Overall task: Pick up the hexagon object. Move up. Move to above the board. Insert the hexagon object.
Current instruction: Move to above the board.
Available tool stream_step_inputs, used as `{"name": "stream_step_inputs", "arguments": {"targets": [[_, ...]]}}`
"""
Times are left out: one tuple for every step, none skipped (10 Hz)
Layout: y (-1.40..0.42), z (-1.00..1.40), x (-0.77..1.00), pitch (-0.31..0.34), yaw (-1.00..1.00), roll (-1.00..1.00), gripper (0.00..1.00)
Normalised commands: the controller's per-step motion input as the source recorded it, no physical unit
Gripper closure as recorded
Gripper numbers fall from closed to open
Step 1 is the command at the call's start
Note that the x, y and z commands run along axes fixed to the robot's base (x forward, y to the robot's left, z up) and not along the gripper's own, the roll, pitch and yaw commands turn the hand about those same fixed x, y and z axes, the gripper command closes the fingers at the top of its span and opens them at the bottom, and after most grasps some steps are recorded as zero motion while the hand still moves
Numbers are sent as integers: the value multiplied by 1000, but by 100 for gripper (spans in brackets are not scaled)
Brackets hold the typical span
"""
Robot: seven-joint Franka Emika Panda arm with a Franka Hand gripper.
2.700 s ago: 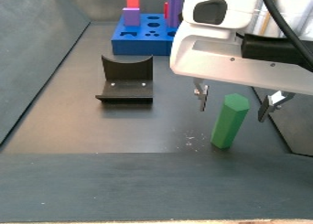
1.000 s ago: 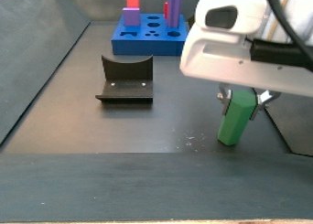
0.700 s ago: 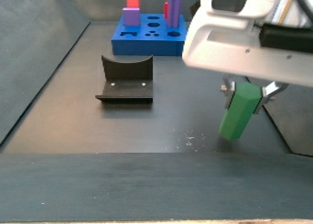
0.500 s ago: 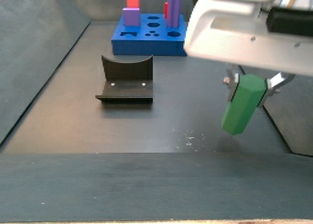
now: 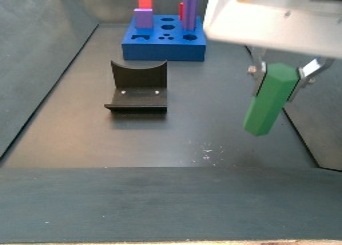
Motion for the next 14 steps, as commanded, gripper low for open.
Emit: {"name": "stream_step_inputs", "arguments": {"targets": [[-42,1000,-49,43,52,105,100],[-41,1000,-48,60,44,99,100],[-37,1000,-50,71,29,81,100],[-36,1000,-50,74,26,75,100],[-31,1000,-48,79,24,71,100],[-28,1000,-46,87,25,69,100],[-24,1000,-43,91,22,64,100],[-22,1000,-42,96,25,66,100],[-20,1000,-38,99,24,63,100],[-20,1000,-35,99,23,60,100],[-19,1000,-29,99,25,64,100],[-20,1000,-27,100,28,65,100],[-18,1000,-22,98,28,63,100],[-16,1000,-19,98,26,61,100]]}}
